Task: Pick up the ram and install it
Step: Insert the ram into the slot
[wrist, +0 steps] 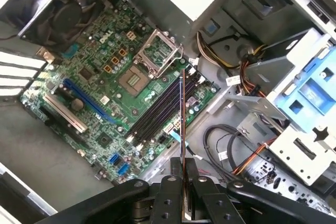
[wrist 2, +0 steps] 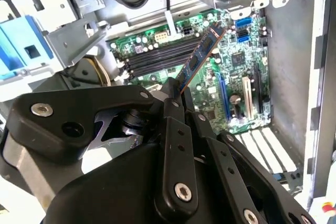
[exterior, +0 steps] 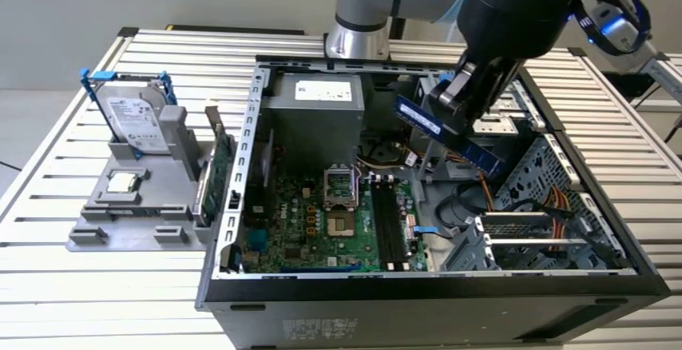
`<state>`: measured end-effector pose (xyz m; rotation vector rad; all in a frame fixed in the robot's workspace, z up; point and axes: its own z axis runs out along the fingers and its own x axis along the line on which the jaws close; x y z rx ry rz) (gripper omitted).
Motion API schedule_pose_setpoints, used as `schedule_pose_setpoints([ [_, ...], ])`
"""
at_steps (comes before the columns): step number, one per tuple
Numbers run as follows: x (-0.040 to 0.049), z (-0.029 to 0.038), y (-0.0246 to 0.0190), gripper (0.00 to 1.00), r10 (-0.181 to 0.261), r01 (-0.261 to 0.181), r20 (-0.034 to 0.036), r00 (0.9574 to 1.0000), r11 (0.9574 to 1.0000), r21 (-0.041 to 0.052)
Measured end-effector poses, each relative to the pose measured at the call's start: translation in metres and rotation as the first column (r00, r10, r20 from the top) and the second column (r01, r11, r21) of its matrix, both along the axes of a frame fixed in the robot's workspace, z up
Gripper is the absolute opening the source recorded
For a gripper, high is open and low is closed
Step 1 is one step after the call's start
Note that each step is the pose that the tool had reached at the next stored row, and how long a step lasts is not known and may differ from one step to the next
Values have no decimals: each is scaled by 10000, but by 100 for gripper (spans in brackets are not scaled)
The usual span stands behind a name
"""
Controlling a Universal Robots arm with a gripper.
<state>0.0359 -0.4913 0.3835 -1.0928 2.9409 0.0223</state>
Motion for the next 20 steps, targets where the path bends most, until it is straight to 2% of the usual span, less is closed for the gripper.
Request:
schedule_pose_setpoints([
  [5, 0, -2, 0, 0, -602, 602, 0, 9982, 9982, 0],
  [10, 0, -4, 1, 0, -1174, 1174, 0, 9931, 9931, 0],
  [16, 0, -7, 1, 0, -1836, 1836, 0, 9830, 9830, 0],
  [20, 0, -11, 2, 0, -2332, 2332, 0, 9724, 9724, 0],
])
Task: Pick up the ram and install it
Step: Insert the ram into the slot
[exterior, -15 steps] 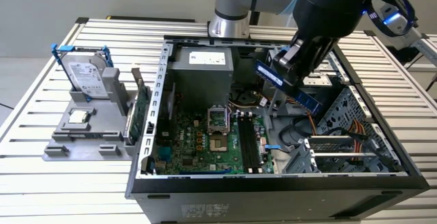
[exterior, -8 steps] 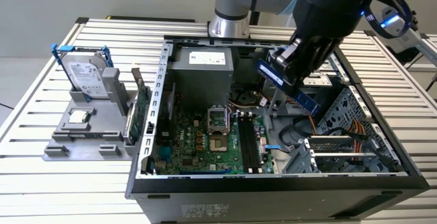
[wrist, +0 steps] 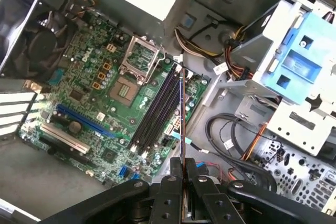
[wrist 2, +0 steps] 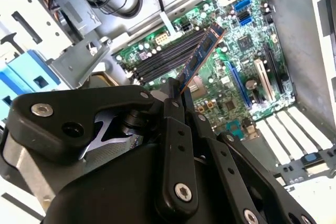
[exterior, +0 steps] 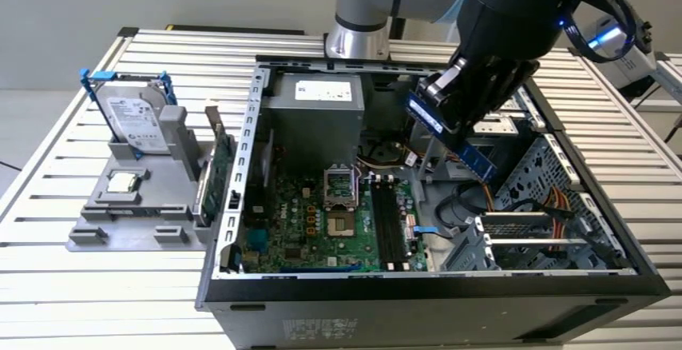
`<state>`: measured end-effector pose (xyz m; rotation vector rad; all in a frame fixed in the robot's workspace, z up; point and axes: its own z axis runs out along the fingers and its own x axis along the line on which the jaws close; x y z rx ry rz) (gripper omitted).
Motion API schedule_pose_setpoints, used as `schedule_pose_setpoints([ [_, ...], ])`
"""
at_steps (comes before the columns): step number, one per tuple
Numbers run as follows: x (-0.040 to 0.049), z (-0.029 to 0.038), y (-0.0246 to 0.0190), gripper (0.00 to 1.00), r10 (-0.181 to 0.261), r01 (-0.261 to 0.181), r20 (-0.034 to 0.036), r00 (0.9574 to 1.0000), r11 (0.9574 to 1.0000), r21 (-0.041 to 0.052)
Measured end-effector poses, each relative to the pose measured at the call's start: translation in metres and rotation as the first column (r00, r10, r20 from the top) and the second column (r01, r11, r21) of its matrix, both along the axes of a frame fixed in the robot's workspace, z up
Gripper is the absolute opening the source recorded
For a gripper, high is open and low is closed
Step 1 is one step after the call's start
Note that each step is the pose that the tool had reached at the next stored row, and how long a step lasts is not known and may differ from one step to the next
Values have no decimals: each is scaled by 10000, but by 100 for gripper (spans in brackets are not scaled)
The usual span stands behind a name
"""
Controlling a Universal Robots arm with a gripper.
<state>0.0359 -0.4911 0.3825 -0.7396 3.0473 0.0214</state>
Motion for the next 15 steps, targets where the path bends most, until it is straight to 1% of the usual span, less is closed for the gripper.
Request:
schedule_pose_setpoints([
  [3, 0, -2, 0, 0, -318, 318, 0, 9995, 9995, 1],
  [6, 0, -4, 1, 0, -633, 633, 0, 9980, 9980, 0],
  [10, 0, -5, 2, 0, -1017, 1017, 0, 9948, 9948, -2],
  [15, 0, -7, 2, 0, -1388, 1388, 0, 9903, 9903, 0],
])
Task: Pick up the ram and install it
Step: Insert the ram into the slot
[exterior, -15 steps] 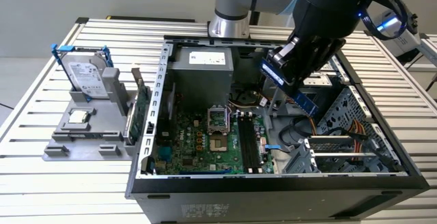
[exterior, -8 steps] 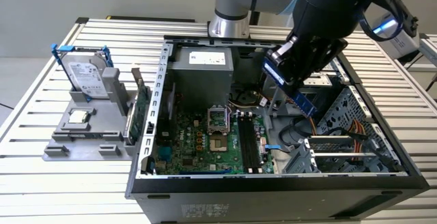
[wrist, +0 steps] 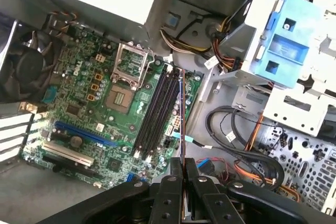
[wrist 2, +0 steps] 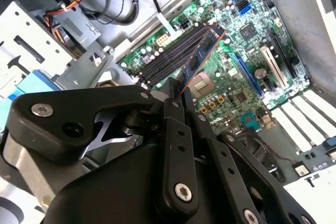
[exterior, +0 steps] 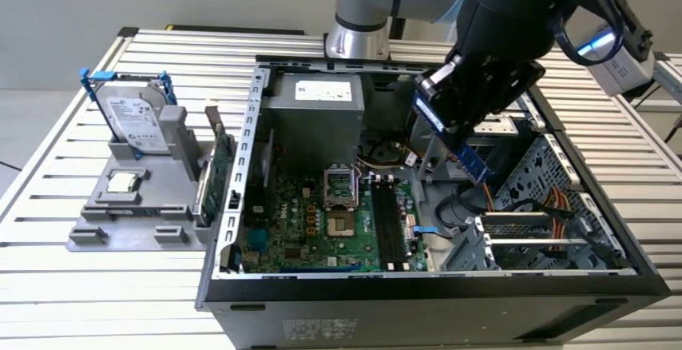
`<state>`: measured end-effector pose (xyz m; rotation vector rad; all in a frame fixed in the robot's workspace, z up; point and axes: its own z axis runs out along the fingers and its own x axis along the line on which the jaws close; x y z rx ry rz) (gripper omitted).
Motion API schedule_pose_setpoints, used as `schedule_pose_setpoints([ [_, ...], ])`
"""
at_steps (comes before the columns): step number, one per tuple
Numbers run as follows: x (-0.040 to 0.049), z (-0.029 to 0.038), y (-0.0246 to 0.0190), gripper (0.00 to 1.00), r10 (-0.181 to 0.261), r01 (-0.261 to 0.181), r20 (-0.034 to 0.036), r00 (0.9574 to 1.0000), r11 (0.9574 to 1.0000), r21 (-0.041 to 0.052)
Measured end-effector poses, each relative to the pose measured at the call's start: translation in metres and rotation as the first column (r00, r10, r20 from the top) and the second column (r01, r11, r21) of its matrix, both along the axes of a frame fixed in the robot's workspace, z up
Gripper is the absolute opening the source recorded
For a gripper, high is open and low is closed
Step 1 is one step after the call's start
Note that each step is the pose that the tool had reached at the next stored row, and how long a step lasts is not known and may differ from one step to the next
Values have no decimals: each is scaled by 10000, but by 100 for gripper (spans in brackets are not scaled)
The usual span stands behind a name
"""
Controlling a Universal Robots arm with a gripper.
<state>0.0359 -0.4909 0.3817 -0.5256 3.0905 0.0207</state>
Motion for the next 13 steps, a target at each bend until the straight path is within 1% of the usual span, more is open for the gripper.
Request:
schedule_pose_setpoints([
  [4, 0, -2, 1, 0, -320, 320, 0, 9995, 9995, -1],
  [8, 0, -3, 1, 0, -621, 621, 0, 9981, 9981, 0],
  [13, 0, -3, 2, 0, -874, 874, 0, 9962, 9962, -1],
])
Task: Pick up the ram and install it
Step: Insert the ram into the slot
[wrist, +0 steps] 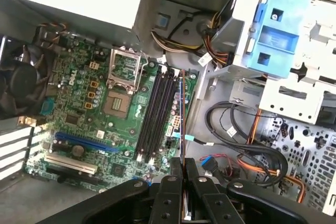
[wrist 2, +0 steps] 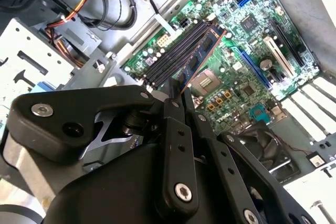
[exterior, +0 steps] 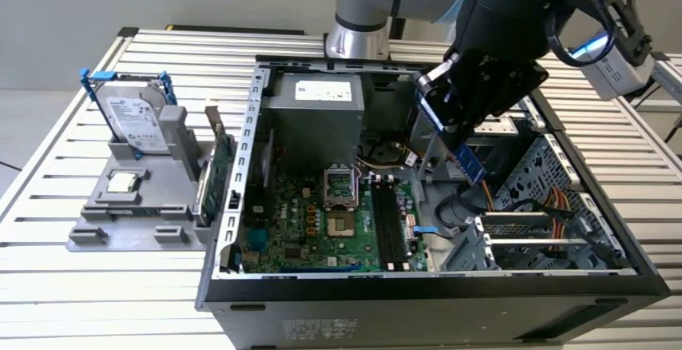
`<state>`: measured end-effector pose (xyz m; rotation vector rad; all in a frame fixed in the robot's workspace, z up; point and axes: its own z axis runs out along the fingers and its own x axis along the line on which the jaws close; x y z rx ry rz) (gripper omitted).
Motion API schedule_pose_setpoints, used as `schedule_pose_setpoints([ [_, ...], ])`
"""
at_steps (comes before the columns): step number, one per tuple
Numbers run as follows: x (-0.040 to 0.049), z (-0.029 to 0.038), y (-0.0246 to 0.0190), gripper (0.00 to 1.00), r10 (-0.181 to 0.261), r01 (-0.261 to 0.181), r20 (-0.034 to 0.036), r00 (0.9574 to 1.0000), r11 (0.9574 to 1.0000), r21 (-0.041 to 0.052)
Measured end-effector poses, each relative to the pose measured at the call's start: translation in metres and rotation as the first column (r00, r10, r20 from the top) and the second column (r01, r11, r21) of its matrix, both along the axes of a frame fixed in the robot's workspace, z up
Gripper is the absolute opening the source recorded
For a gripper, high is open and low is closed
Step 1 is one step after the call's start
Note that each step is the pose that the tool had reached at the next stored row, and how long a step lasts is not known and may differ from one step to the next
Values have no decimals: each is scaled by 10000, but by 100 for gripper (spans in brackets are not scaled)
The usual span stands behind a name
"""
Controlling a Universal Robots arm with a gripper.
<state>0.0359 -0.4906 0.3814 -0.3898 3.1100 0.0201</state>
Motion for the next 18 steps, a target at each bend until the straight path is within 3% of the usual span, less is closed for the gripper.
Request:
schedule_pose_setpoints([
  [7, 0, -1, 0, 0, -360, 360, 0, 9994, 9994, 0],
  [18, 0, -1, 0, 0, -387, 387, 0, 9993, 9993, 1],
])
